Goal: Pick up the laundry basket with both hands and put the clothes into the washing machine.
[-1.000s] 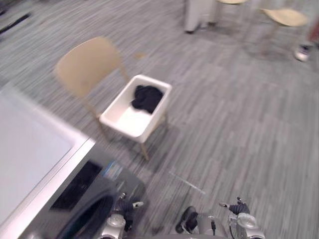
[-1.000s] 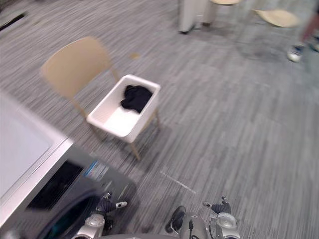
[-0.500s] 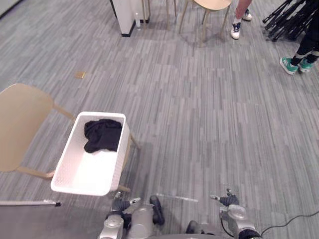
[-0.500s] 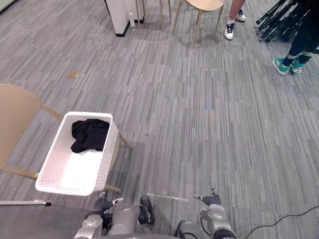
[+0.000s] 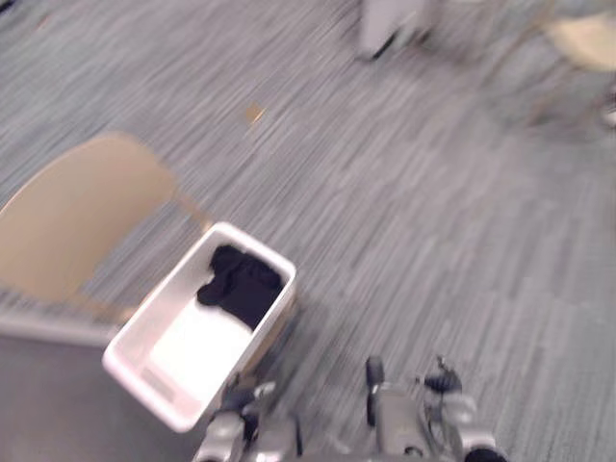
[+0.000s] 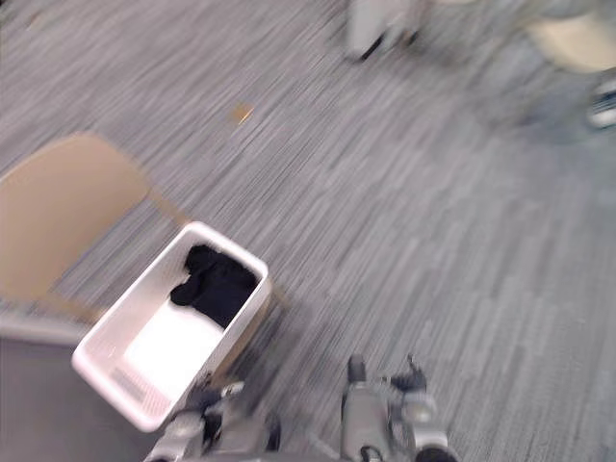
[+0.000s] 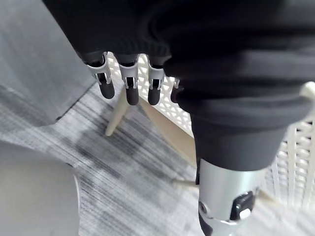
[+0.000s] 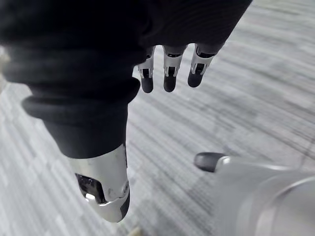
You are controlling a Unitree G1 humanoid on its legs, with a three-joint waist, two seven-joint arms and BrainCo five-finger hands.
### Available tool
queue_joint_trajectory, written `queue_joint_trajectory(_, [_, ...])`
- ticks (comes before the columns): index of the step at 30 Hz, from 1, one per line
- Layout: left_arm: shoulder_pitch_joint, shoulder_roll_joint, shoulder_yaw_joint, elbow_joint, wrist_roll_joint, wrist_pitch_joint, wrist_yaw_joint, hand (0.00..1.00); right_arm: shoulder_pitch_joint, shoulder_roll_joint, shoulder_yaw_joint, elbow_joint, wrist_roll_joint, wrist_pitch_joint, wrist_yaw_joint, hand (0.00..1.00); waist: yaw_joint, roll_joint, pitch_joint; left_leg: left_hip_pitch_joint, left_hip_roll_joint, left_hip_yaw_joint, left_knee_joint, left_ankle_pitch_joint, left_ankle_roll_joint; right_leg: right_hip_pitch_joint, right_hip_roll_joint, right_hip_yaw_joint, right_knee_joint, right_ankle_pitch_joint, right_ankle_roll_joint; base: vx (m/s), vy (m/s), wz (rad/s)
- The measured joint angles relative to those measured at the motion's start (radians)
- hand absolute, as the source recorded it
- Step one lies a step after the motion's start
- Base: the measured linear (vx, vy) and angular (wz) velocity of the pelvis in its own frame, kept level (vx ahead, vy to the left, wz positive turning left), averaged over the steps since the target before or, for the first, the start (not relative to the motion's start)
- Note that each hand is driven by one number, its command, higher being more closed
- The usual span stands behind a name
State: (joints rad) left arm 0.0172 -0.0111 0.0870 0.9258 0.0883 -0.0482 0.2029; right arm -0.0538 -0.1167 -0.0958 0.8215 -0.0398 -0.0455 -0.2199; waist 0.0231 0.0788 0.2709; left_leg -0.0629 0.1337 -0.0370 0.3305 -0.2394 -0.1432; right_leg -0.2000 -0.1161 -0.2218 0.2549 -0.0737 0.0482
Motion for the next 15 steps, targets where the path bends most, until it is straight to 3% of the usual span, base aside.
queue_joint_trajectory(1, [0.001,-0.003,-0.01,-0.013,0.0,-0.001,-0.001,0.0,-0.002,-0.005,-0.005,-0.012,0.0,-0.016,-0.003,0.0,0.007,0.001,0.0,-0.016,0.042,0.074,0.0,0.009,-0.014,0.064,-0.004,-0.104,-0.029,-0.007,-0.011,0.16,-0.209,2.23])
queue_joint_trajectory(3, [0.003,0.001,-0.041,-0.034,0.0,-0.003,0.0,0.0,-0.002,-0.032,-0.011,-0.011,0.0,-0.02,-0.02,0.0,0.024,-0.001,-0.002,-0.023,0.088,0.268,-0.004,0.009,-0.006,0.157,-0.012,-0.231,-0.088,-0.007,-0.011,0.12,-0.142,2.15])
queue_joint_trajectory(4, [0.004,0.002,-0.056,-0.037,0.0,-0.004,0.0,0.0,-0.007,-0.046,-0.023,-0.012,0.001,-0.021,-0.024,0.0,0.025,0.001,-0.009,-0.029,0.102,0.386,-0.017,0.031,0.03,0.185,-0.022,-0.291,-0.106,-0.009,-0.011,0.09,-0.02,1.88])
queue_joint_trajectory(5, [0.007,0.001,-0.059,-0.037,0.001,-0.003,0.0,0.0,-0.019,-0.061,-0.027,-0.01,0.001,-0.021,-0.036,0.0,0.023,0.004,-0.024,-0.029,0.115,0.579,-0.045,0.067,0.085,0.201,-0.041,-0.362,-0.112,-0.02,0.004,0.09,0.033,1.61])
queue_joint_trajectory(8, [0.006,0.01,-0.059,-0.035,0.007,0.002,0.0,0.0,-0.015,-0.054,-0.052,-0.007,0.004,-0.017,-0.042,0.0,0.019,-0.016,-0.031,-0.029,0.115,0.788,-0.02,0.081,0.123,0.258,-0.1,-0.505,-0.113,-0.025,0.02,0.12,0.188,1.47])
queue_joint_trajectory(12, [0.026,0.042,-0.078,-0.035,0.013,-0.002,-0.002,0.0,0.016,0.004,-0.064,-0.001,0.008,-0.015,-0.042,0.0,0.049,-0.051,-0.056,-0.019,0.067,0.713,-0.016,0.072,0.14,0.339,-0.143,-0.624,-0.078,-0.017,0.03,0.15,0.164,1.02])
queue_joint_trajectory(14, [0.032,0.055,-0.077,-0.031,0.015,0.0,-0.002,0.0,0.001,0.002,-0.065,-0.002,0.006,-0.015,-0.042,0.0,0.047,-0.057,-0.061,0.006,0.04,0.69,-0.043,0.069,0.143,0.326,-0.214,-0.633,0.079,-0.019,0.033,0.15,0.183,0.64])
queue_joint_trajectory(15, [0.034,0.055,-0.078,-0.029,0.017,0.0,-0.002,0.0,0.001,-0.007,-0.07,-0.013,-0.005,-0.013,-0.045,0.0,0.047,-0.064,-0.062,0.036,0.011,0.669,-0.07,0.069,0.143,0.31,-0.28,-0.623,0.229,-0.018,0.032,0.16,0.164,0.78])
